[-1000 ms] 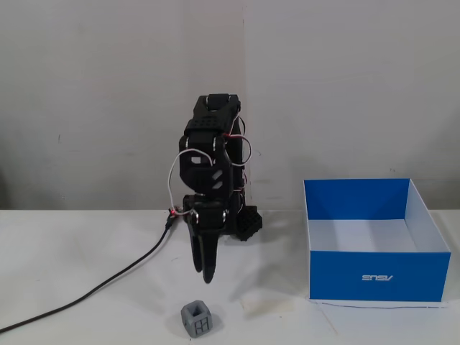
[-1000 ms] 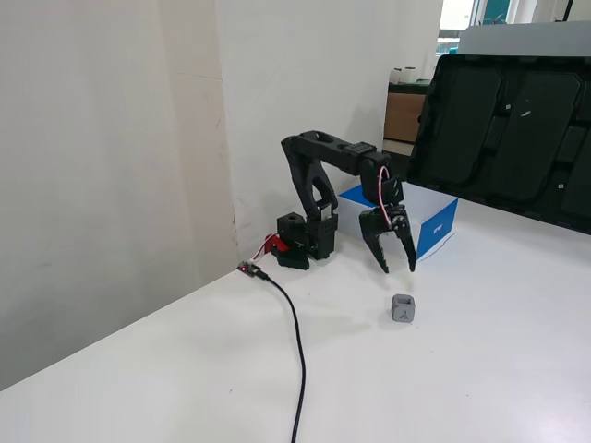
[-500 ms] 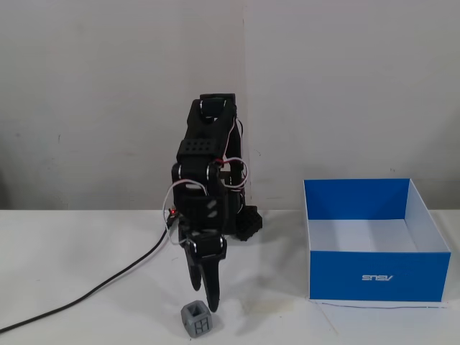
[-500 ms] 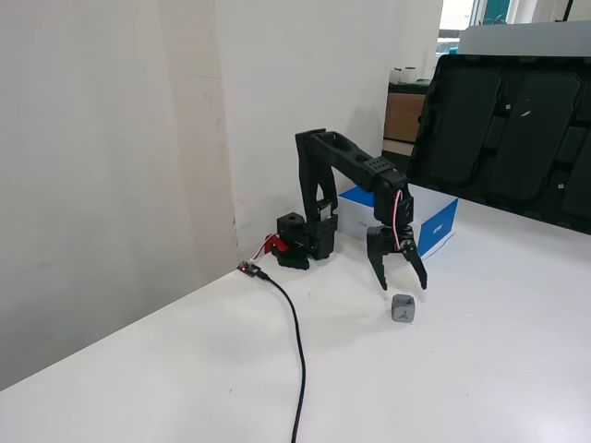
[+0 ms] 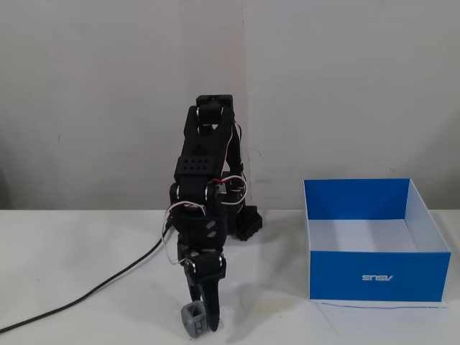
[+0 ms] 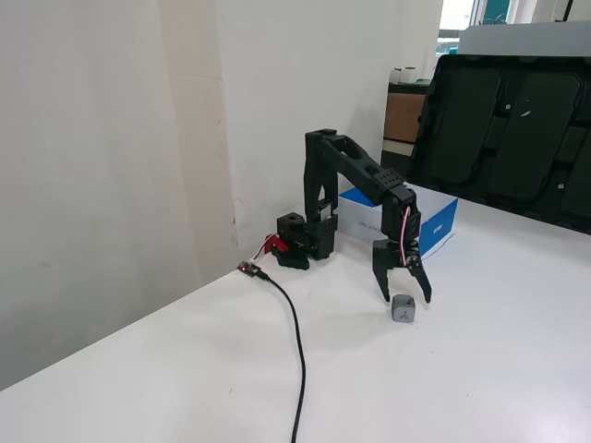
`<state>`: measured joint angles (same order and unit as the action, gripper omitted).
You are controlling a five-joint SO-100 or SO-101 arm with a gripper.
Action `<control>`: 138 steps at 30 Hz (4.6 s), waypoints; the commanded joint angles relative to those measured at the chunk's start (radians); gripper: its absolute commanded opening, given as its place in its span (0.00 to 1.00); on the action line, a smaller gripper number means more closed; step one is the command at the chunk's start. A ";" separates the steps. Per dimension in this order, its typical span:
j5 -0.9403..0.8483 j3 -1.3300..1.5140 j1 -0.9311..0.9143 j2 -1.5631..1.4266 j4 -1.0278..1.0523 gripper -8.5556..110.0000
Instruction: Pick the gray block and keep it in the box.
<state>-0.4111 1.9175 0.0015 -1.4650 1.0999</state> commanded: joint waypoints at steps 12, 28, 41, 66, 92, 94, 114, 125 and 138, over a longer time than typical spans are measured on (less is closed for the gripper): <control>-0.006 -0.072 -0.018 0.055 -0.055 0.27; 0.025 -0.101 -0.017 0.037 -0.069 0.14; 0.256 -0.405 0.176 -0.094 0.179 0.14; 0.692 -0.715 1.103 -0.235 0.514 0.15; 0.701 -0.540 1.279 -0.178 0.479 0.13; 0.672 -0.538 1.216 -0.198 0.495 0.13; 0.583 -0.227 0.259 -0.331 0.276 0.07; 0.583 0.239 0.035 -0.678 -0.041 0.07; 0.581 0.706 0.057 -1.173 -0.227 0.07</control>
<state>0.1841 2.5602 0.0445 -2.4712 0.9189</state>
